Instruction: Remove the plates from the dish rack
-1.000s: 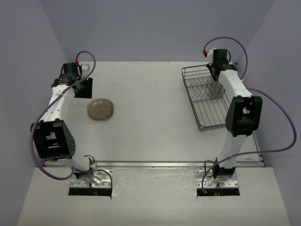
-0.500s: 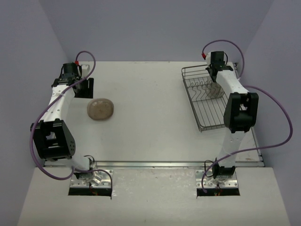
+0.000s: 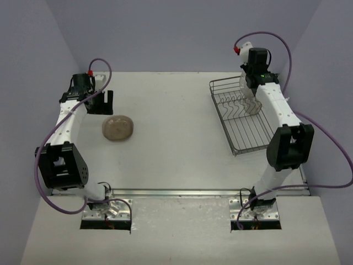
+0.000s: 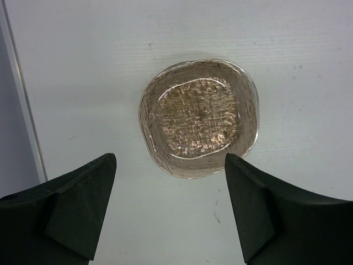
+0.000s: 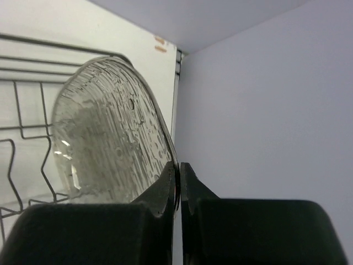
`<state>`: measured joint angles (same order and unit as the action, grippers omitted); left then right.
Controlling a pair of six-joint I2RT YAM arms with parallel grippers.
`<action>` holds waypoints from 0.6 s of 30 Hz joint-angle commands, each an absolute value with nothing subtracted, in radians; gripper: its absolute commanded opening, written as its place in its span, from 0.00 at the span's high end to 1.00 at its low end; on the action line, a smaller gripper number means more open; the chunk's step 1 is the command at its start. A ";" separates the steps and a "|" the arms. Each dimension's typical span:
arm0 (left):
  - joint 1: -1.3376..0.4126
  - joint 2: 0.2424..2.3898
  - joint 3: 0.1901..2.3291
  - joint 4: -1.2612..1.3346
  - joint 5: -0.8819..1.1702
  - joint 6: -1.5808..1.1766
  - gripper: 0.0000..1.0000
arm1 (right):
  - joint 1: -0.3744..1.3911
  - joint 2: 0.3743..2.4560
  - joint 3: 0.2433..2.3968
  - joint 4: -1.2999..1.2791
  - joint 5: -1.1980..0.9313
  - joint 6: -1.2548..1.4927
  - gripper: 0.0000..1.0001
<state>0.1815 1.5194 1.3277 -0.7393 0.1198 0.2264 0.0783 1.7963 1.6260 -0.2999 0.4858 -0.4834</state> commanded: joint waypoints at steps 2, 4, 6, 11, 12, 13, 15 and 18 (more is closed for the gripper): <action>0.172 1.347 1.355 -0.691 0.487 0.227 0.22 | 0.095 1.698 1.790 -0.409 0.372 -0.376 1.00; 0.171 1.277 1.339 -0.637 0.606 0.185 0.20 | 0.098 1.677 1.844 -0.519 0.255 -0.273 1.00; 0.166 1.238 1.338 -0.590 0.689 0.124 0.20 | 0.105 1.654 1.855 -0.607 0.084 -0.158 1.00; 0.061 1.244 1.385 -0.559 0.769 0.011 0.21 | 0.211 1.548 1.677 -0.634 -0.187 0.036 1.00; 0.014 1.252 1.385 -0.559 0.755 0.010 0.21 | 0.249 1.529 1.632 -0.613 -0.219 0.065 1.00; -0.043 1.260 1.381 -0.559 0.736 0.010 0.21 | 0.278 1.519 1.601 -0.592 -0.236 0.095 1.00; -0.121 1.280 1.363 -0.561 0.710 0.015 0.22 | 0.348 1.501 1.545 -0.563 -0.260 0.137 1.00; -0.198 1.323 1.338 -0.565 0.711 0.011 0.26 | 0.451 1.503 1.504 -0.528 -0.282 0.181 1.00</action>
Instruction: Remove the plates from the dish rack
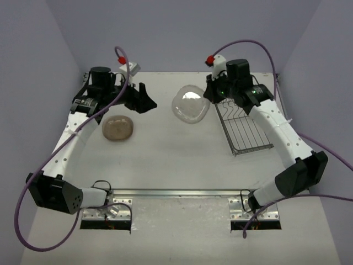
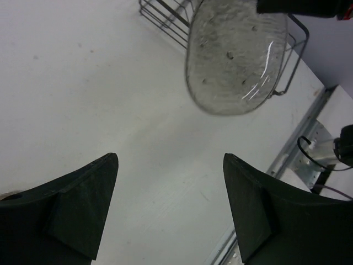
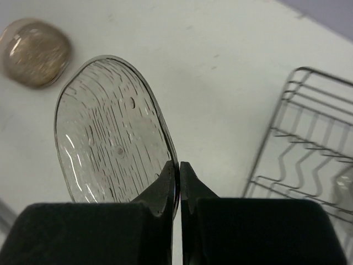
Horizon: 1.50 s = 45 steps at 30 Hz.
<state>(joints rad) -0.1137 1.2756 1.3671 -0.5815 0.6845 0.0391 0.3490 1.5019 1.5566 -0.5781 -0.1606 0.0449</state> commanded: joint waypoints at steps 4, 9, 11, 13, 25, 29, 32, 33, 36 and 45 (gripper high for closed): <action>-0.249 1.366 1.337 -0.577 0.670 0.010 0.34 | 0.519 1.540 1.525 -0.536 -0.285 0.181 1.00; -0.310 1.428 1.343 -0.625 0.613 0.053 0.45 | 0.571 1.574 1.560 -0.555 -0.280 0.168 1.00; -0.331 1.446 1.345 -0.641 0.602 0.073 0.51 | 0.584 1.586 1.572 -0.561 -0.273 0.157 1.00; -0.337 1.460 1.353 -0.668 0.582 0.085 0.59 | 0.598 1.592 1.578 -0.566 -0.257 0.151 1.00; -0.210 1.472 1.328 -0.692 0.572 0.080 1.00 | 0.603 1.585 1.559 -0.571 -0.120 0.117 0.39; -0.061 1.486 1.319 -0.723 0.586 0.075 1.00 | 0.600 1.565 1.519 -0.562 -0.026 0.100 0.04; 0.048 1.496 1.310 -0.742 0.522 0.084 1.00 | 0.594 1.550 1.491 -0.560 0.024 0.074 0.01; 0.091 1.515 1.314 -0.752 0.502 0.097 1.00 | 0.590 1.545 1.479 -0.560 0.031 0.067 0.01; 0.175 1.622 1.361 -0.831 0.445 0.140 1.00 | 0.580 1.529 1.451 -0.558 0.034 0.063 0.01; 0.349 1.800 1.425 -0.887 0.420 0.186 1.00 | 0.572 1.507 1.400 -0.549 0.035 0.054 0.01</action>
